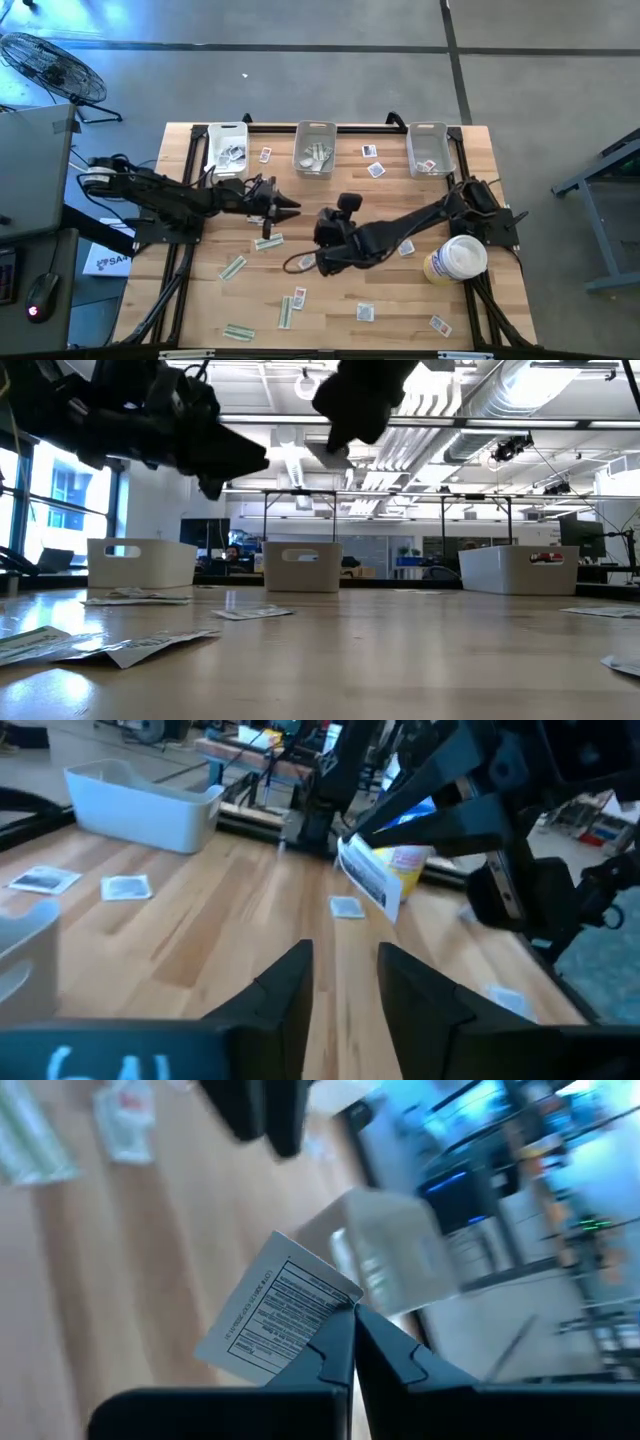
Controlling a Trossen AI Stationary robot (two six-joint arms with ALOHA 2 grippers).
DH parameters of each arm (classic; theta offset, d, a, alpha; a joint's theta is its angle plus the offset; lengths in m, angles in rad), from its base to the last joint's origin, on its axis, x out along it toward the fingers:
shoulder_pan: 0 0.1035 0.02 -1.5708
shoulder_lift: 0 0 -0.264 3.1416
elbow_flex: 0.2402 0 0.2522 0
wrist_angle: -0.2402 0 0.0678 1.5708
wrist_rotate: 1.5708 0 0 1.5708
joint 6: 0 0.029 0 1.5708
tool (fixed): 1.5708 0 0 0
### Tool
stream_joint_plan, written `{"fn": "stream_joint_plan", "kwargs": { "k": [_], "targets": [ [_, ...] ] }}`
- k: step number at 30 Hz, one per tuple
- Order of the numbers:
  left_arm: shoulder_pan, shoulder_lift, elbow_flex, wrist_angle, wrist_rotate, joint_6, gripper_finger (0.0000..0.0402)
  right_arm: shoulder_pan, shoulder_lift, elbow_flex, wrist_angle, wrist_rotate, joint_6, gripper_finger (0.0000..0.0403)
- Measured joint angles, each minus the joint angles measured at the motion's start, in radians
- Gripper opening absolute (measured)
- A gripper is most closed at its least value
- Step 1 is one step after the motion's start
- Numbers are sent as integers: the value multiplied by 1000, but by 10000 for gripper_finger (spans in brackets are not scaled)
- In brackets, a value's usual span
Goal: Pick & Place First Aid Supplies
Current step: Put the blue pad into the white bin
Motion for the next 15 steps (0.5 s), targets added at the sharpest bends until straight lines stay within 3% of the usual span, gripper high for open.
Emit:
{"fn": "stream_joint_plan", "kwargs": {
  "k": [4, 8, 11, 15],
  "targets": [
    [0, 11, 45, 1, 3, 32, 158, 22, 0, 0, 15, 126, 17, 3],
    [0, 12, 73, -1, 39, 89, 197, 22, -1, 0, 27, 170, 38, 3],
    [-1, 12, 85, -4, 85, 89, 205, 19, -1, 0, 34, 209, 55, 1],
    [-1, 28, 106, -3, 64, 86, 207, 17, -2, 0, 78, 258, 49, 4]
  ]
}}
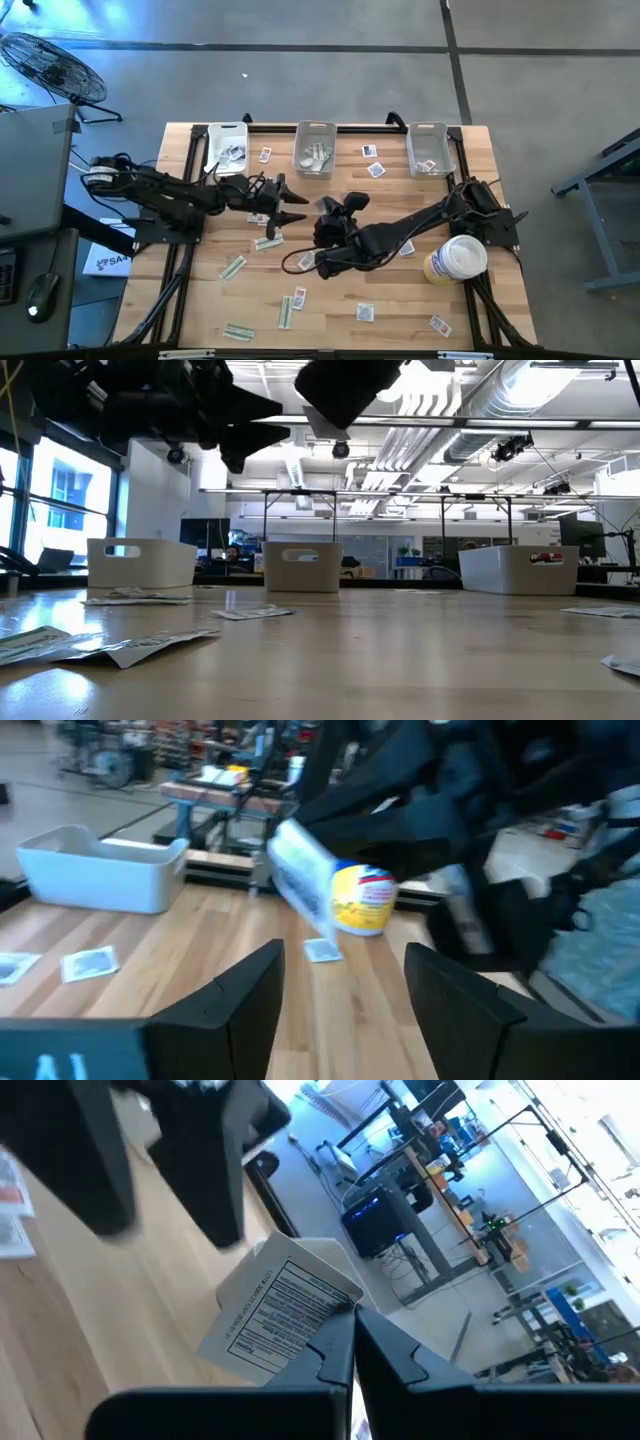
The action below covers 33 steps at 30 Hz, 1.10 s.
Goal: Pick & Place First Aid Supplies
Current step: Put the blue pad into the white bin
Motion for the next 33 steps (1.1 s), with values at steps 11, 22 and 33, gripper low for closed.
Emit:
{"fn": "stream_joint_plan", "kwargs": {
  "k": [11, 22, 33],
  "targets": [
    [1, 156, 124, 5, -77, -27, 207, -12, 0, 0, 38, -23, -3, 1],
    [3, 163, 141, -29, -137, -50, 175, -2, -1, 0, 32, -114, 3, 2],
    [3, 146, 140, -129, -166, -16, 17, 11, -1, 0, 31, -132, 21, 10]
  ]
}}
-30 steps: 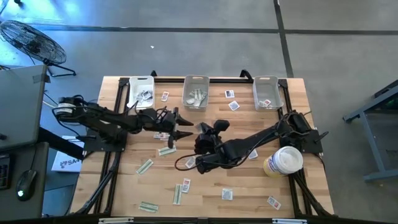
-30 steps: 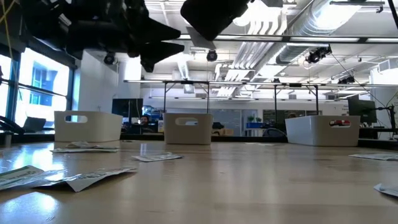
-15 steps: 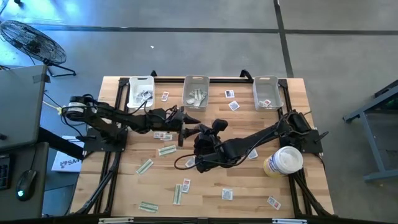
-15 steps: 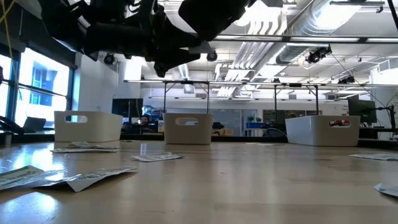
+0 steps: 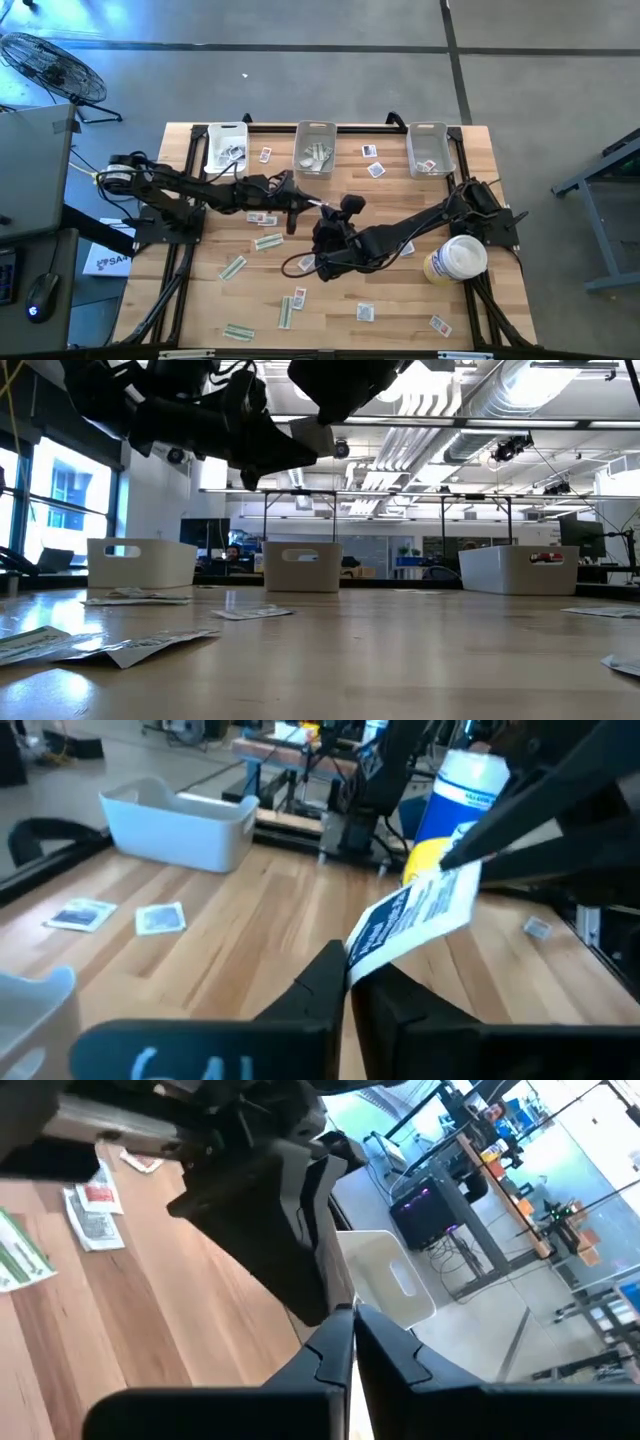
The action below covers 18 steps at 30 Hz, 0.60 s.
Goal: Pick & Place First Aid Supplies
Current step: Put the blue pad into the white bin
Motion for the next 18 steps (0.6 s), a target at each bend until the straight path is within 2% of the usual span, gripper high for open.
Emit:
{"fn": "stream_joint_plan", "kwargs": {
  "k": [5, 12, 14, 18],
  "targets": [
    [0, -4, 0, -32, -8, 21, 4, 0, 0, 0, 4, 14, 9, 32],
    [0, -6, 0, -54, -9, 42, 1, 3, -8, 0, -4, 14, 27, 103],
    [0, -23, 0, -101, -17, 44, 1, 13, -26, 0, -19, 46, 23, 125],
    [0, -116, -2, -265, -109, 53, 1, 49, -81, 1, -63, 87, 40, 161]
  ]
}}
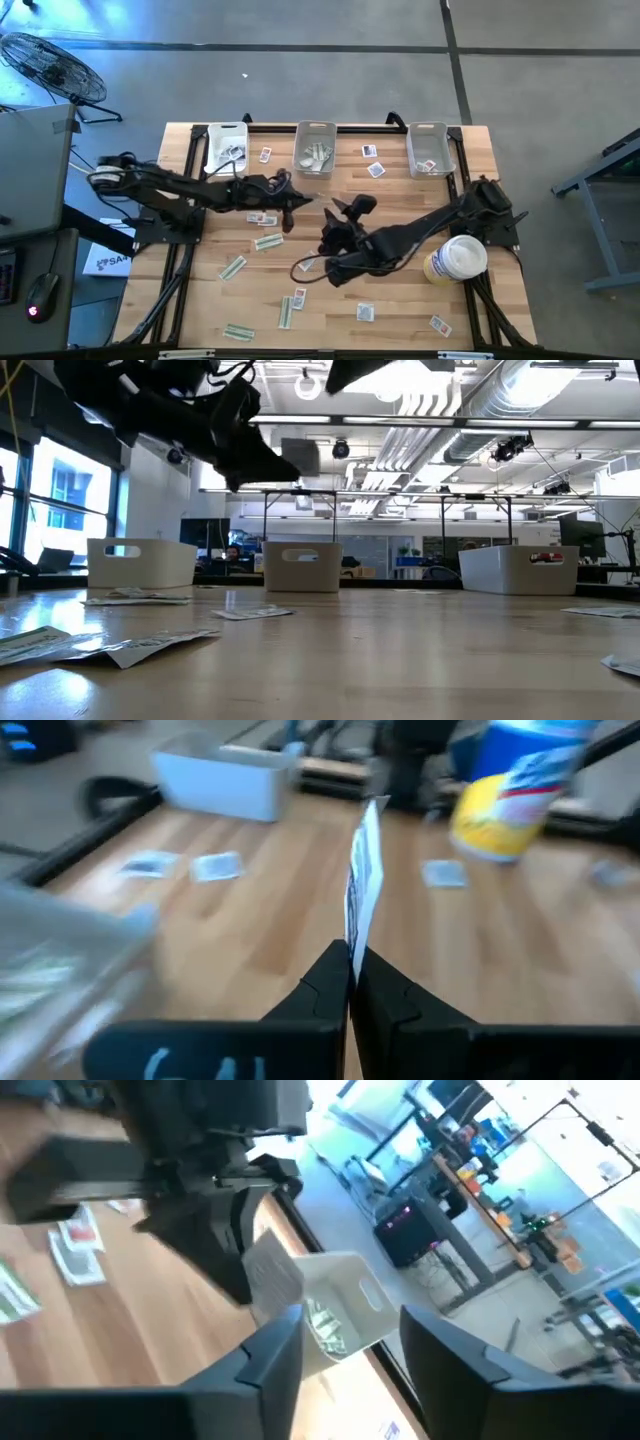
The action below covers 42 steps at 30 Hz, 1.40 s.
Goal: Pick & Place First Aid Supplies
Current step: Put the blue pad into the white bin
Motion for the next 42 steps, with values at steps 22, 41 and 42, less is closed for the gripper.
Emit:
{"fn": "stream_joint_plan", "kwargs": {
  "k": [22, 41, 42],
  "targets": [
    [464, -433, 1, -828, -621, -65, 0, -49, -91, -88, -58, -458, 180, 158],
    [730, 11, 275, -1261, -428, -168, 0, -123, -91, -120, 17, -612, 144, 145],
    [738, 28, 294, -1290, -428, -170, 0, -123, -91, -120, 17, -611, 144, 145]
  ]
}}
